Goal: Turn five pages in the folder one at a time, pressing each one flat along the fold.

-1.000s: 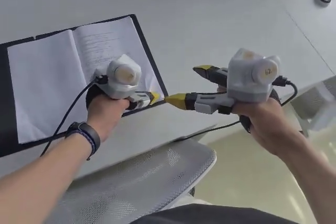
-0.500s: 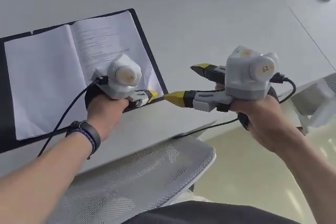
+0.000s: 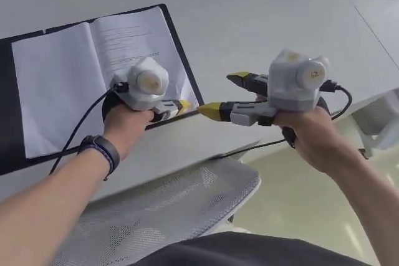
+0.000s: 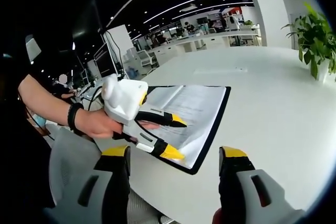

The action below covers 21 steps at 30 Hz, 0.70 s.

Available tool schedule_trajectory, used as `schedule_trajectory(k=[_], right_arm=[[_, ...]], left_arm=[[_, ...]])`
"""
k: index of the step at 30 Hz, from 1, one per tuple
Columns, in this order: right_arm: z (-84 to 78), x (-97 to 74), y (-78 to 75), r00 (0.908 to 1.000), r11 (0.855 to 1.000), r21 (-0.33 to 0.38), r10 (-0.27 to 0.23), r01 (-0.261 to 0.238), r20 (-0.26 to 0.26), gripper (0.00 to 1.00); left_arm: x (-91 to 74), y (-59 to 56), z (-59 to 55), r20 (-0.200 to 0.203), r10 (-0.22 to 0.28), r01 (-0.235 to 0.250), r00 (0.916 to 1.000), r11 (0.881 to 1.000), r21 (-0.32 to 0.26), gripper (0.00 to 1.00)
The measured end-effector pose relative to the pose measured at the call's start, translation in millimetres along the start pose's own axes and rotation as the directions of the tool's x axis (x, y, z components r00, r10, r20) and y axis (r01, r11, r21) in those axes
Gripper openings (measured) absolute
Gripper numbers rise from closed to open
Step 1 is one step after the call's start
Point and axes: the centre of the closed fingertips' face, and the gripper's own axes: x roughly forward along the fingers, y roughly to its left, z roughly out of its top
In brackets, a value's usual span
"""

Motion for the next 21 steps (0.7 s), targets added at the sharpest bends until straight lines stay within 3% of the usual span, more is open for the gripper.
schedule_trajectory(k=[10, 21], right_arm=[[0.1, 11.7, -0.6, 0.9997, 1.000, 0.012, 0.026, -0.026, -0.003, 0.66], [-0.2, 39.5, -3.4, 0.9964, 0.996, 0.026, 0.083, -0.082, -0.018, 0.63]], left_arm=[[-0.5, 3.9, 0.2, 0.010, 0.005, -0.005, 0.9999, 1.000, -0.012, 0.49], [-0.1, 9.1, -1.1, 0.017, 0.012, -0.012, 0.9998, 1.000, -0.013, 0.42]])
